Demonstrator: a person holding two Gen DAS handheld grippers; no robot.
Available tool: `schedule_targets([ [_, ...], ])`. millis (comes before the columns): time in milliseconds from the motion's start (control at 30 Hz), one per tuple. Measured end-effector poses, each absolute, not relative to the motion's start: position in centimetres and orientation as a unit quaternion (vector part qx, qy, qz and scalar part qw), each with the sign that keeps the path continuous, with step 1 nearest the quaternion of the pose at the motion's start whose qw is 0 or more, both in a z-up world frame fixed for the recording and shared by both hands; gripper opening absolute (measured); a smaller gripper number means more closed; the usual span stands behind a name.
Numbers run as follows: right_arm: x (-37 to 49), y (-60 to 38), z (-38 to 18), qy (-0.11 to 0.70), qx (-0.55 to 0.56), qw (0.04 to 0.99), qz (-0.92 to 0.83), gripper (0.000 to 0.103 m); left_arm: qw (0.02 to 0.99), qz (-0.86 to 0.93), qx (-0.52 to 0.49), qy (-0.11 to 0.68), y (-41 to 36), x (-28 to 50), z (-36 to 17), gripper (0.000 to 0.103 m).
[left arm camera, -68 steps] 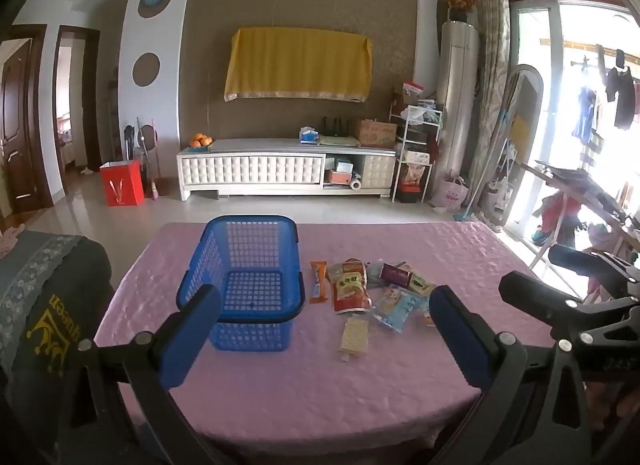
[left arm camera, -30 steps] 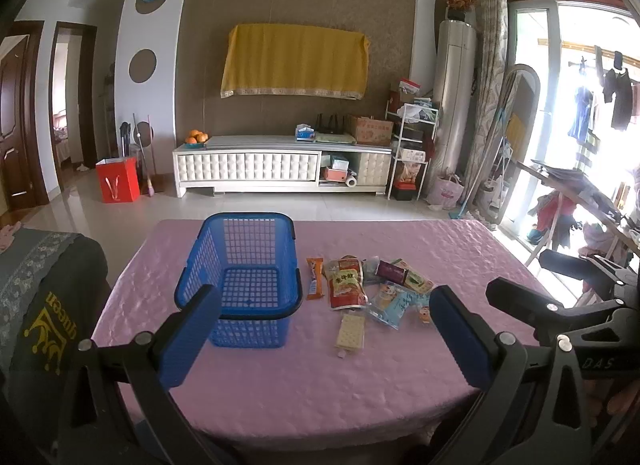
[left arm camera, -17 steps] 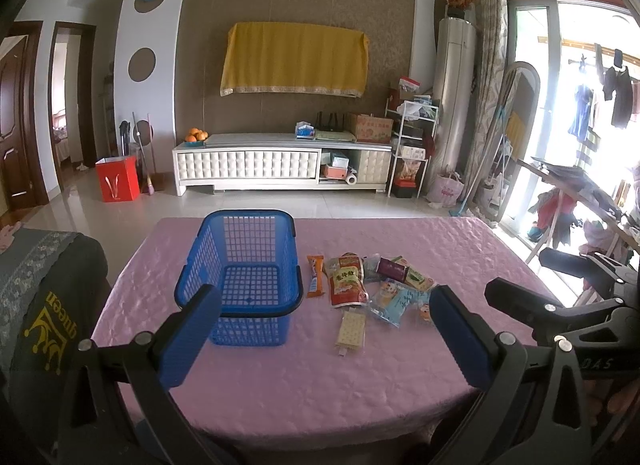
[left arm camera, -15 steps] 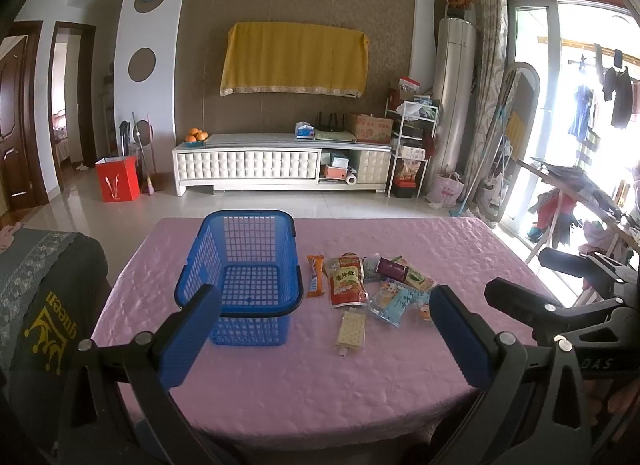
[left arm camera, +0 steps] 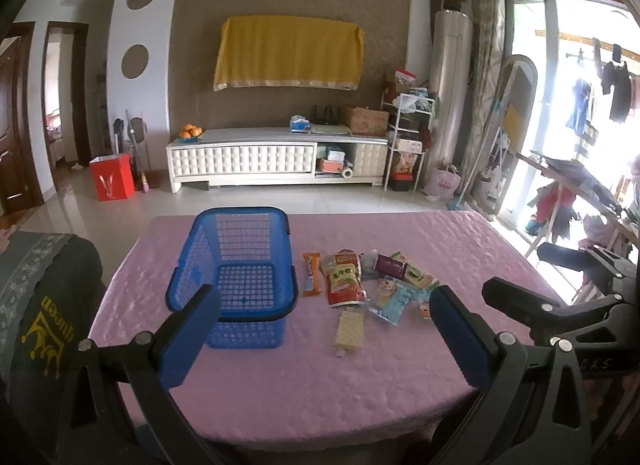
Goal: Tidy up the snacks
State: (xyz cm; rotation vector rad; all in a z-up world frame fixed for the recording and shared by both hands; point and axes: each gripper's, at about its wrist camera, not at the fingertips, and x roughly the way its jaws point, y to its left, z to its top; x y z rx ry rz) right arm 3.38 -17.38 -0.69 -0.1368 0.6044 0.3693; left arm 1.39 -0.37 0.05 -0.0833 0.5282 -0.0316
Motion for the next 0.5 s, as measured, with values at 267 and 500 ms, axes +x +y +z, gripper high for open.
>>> schedule_targets([
  [267,8.4,-20.9,-2.4,0.338,-0.026,0.924,0.176,0.103,0.954,-0.055,-0.022,0.294,-2.4,6.2,-1.2,0.103],
  [500,12.6,-23.1,-5.9,0.384,-0.02,0.906,0.177,0.103,0.937,-0.076,-0.009,0.342,-4.7,11.8,-4.2,0.103],
])
